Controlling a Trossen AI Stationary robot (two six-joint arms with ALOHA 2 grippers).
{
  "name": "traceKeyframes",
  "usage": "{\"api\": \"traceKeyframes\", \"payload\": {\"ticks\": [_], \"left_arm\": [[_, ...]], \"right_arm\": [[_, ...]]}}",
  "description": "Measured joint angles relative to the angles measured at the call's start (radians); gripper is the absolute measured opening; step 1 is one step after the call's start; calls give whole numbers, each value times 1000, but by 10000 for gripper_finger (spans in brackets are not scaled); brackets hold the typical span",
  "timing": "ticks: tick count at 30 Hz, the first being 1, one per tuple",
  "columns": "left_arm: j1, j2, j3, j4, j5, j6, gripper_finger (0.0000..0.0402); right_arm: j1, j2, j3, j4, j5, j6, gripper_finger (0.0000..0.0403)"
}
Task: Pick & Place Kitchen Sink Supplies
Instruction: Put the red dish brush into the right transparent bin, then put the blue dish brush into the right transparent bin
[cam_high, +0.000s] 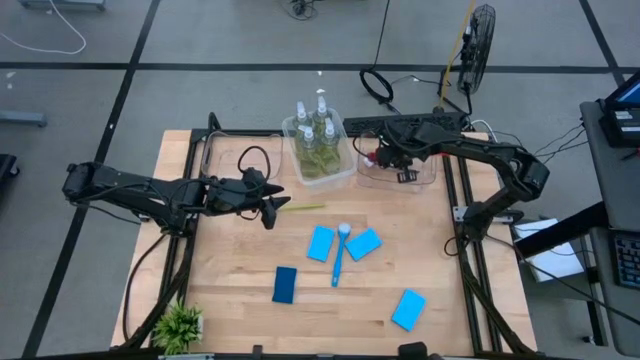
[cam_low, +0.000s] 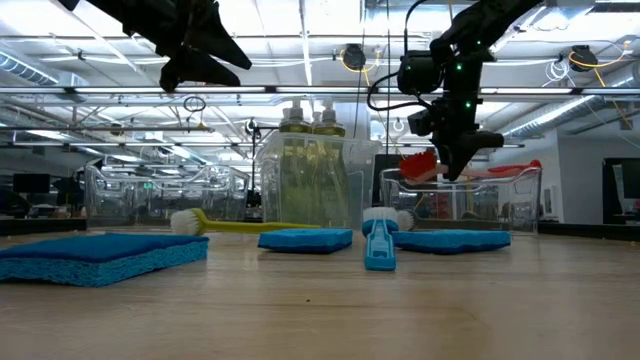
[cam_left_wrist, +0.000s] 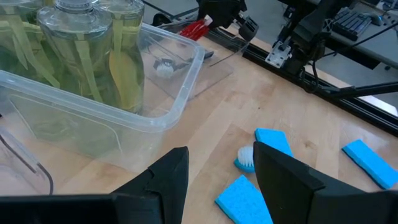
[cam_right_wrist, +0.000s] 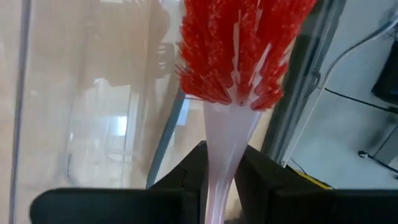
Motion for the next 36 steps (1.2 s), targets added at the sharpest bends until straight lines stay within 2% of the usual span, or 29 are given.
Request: {"api": "traceKeyframes", "payload": {"ticks": [4,14,24,30,36], "left_arm": [[0,0,0,0,0,0,182],[0,0,0,0,1,15,182],[0,0,0,0,2,11,182],[0,0,0,0,3,10,182],[0,0,0,0,3,17,182]], "right_arm": [[0,0,0,0,-51,3,59],[0,0,0,1,-47,8,67],[0,0,0,28,-42,8,155],[3,-5,0,68,20,9,180],[24,-36,0,77,106,5,175]]}}
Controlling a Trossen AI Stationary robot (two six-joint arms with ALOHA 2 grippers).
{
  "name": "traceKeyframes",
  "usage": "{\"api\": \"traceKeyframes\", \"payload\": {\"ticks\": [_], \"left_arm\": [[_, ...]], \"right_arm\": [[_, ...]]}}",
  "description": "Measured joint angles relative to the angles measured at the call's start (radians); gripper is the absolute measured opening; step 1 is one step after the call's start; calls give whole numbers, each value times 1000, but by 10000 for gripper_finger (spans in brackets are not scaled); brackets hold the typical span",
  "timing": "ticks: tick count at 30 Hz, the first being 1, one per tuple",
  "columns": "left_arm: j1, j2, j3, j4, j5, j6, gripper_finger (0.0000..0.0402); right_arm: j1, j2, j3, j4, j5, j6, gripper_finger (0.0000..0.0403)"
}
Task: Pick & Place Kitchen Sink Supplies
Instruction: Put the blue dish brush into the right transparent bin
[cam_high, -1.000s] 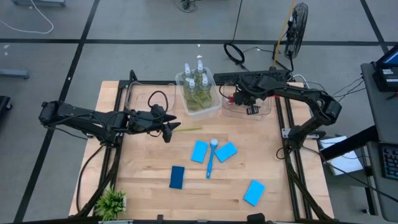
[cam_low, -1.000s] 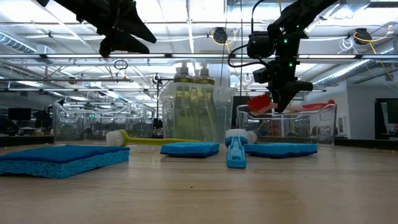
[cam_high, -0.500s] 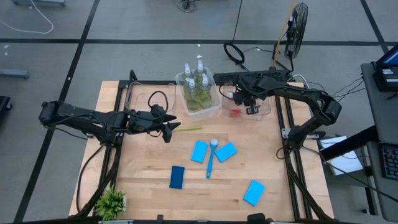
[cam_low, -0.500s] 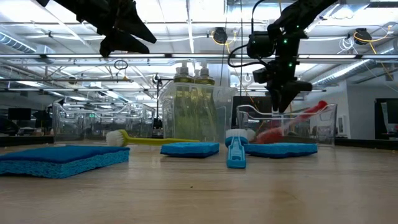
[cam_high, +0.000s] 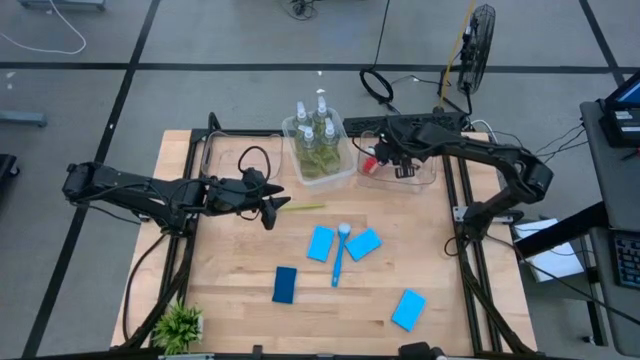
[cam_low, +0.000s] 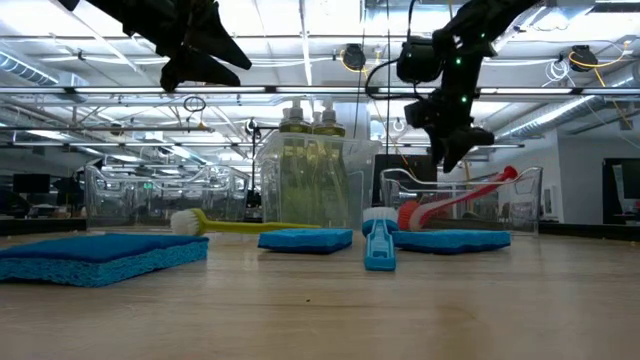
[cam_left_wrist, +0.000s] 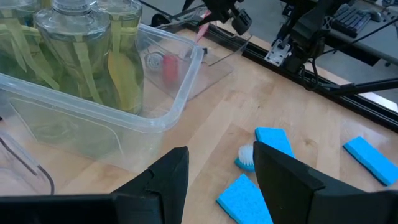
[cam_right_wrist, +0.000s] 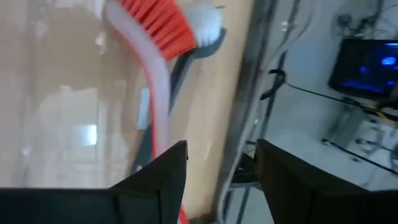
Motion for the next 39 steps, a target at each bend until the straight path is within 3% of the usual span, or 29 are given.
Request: {"api": "traceKeyframes", "payload": {"ticks": [8,13,18,26,39], "left_arm": [[0,0,0,0,0,5,182],[0,0,0,1,0,4,182],[0,0,0,1,0,4,182],[0,0,0,1,-1,1,182],[0,0,0,-1,-1,2,182]], "right_arm": [[74,-125,0,36,10,10,171],[151,-219,0,33,4,105,170],[257,-286,0,10,-74,295,171],[454,-299,0,-36,-87,608,180],[583,-293,0,45,-343,1061,183]]}}
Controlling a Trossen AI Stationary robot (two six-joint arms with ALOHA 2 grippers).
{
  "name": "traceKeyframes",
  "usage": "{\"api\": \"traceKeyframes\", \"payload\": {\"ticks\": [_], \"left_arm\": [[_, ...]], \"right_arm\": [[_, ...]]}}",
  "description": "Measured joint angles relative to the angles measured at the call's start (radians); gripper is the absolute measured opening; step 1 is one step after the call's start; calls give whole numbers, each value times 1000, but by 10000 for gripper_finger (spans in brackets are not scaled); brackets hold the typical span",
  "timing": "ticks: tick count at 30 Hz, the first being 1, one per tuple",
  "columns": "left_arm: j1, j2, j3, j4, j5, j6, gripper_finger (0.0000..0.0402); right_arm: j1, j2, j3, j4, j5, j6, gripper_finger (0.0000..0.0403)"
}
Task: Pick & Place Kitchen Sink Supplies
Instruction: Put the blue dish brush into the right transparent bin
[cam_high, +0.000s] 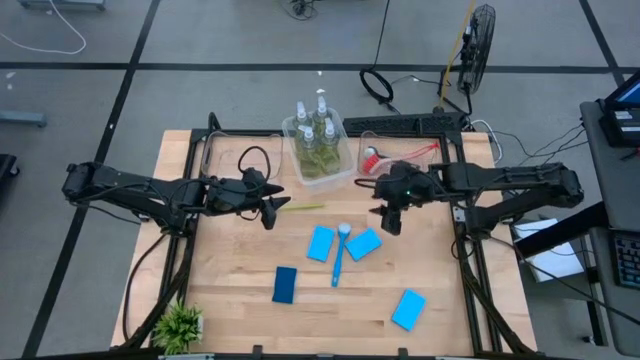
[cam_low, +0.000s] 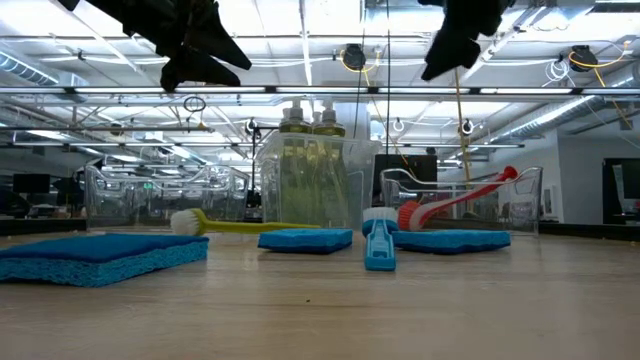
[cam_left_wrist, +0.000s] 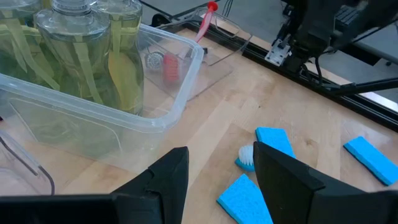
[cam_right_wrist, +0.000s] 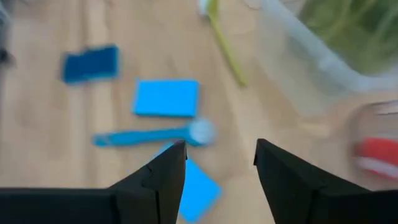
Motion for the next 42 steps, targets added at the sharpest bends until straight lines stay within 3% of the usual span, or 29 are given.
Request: {"api": "traceKeyframes", "payload": {"ticks": [7,20,31,42], "left_arm": [[0,0,0,-1,38,18,182],[-2,0,0,-64,79,38,182],[-2,0,0,-84,79,53,182],[-2,0,0,-84,117,54,182]], "right_arm": [[59,14,1,156,-49,324,183],[168,186,1,163,-105,793,183],[155,324,0,167,-62,892,183],[104,463,0,302,-73,904,183]]}}
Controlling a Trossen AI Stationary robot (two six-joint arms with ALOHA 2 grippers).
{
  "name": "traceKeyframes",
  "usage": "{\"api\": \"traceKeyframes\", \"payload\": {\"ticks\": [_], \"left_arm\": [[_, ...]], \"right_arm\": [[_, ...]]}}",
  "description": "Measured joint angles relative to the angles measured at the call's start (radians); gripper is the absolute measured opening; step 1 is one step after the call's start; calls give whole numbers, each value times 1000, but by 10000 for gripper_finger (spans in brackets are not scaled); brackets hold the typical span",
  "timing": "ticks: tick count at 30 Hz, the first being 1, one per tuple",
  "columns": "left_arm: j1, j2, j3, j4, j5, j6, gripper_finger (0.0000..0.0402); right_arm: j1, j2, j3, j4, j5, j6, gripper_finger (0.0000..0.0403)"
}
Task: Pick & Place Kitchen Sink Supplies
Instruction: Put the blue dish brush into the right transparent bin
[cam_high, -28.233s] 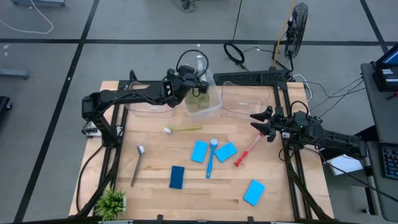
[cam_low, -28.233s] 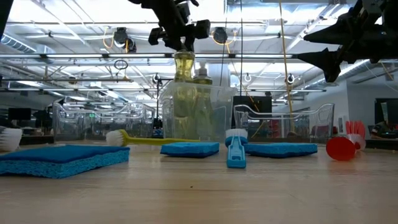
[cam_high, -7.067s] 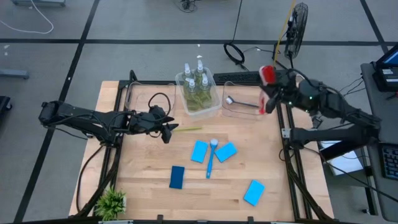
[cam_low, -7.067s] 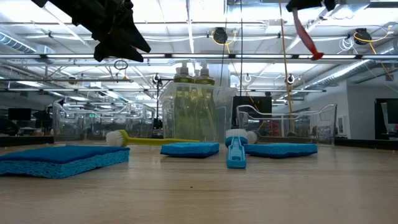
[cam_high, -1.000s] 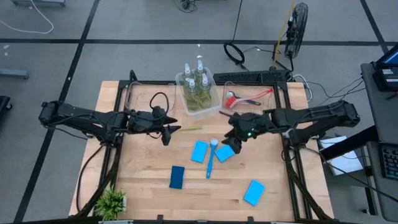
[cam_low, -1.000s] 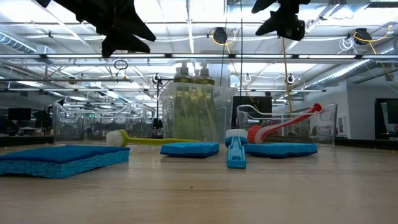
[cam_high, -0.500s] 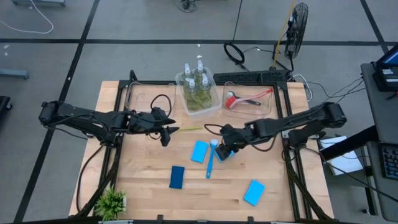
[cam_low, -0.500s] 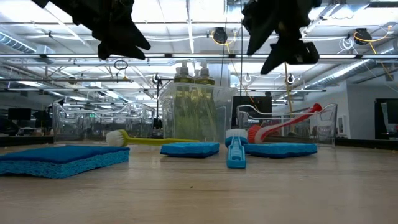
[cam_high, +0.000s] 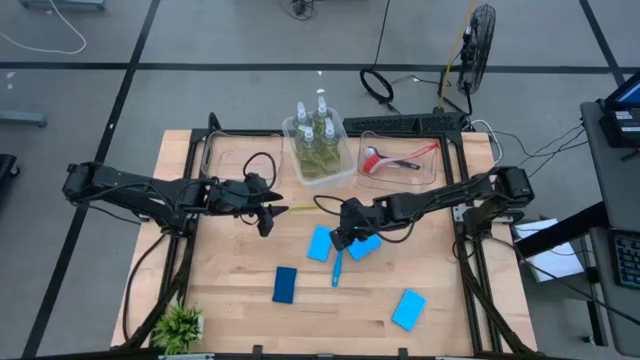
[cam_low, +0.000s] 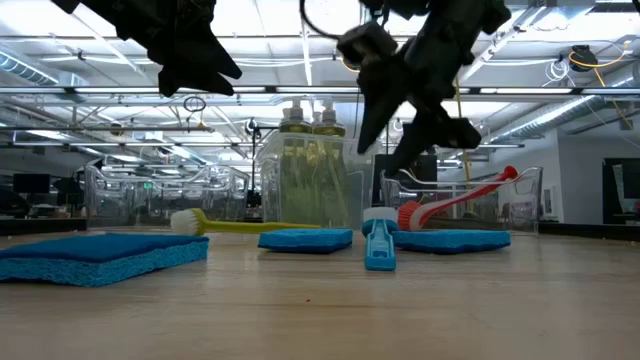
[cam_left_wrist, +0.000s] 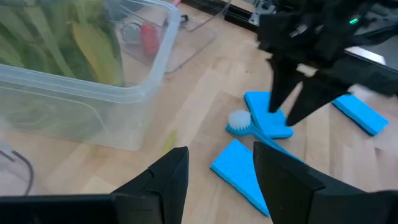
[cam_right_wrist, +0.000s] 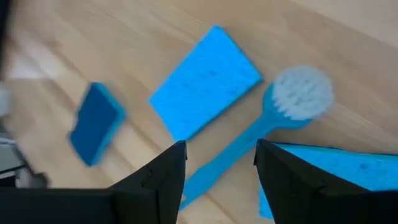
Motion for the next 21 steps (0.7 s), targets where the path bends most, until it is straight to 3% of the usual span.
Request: {"api": "traceKeyframes", "payload": {"ticks": [21], "left_arm": [[0,0,0,1,11,31,182]], "right_arm": [[-19,76,0,-16,-46,29,183]]}}
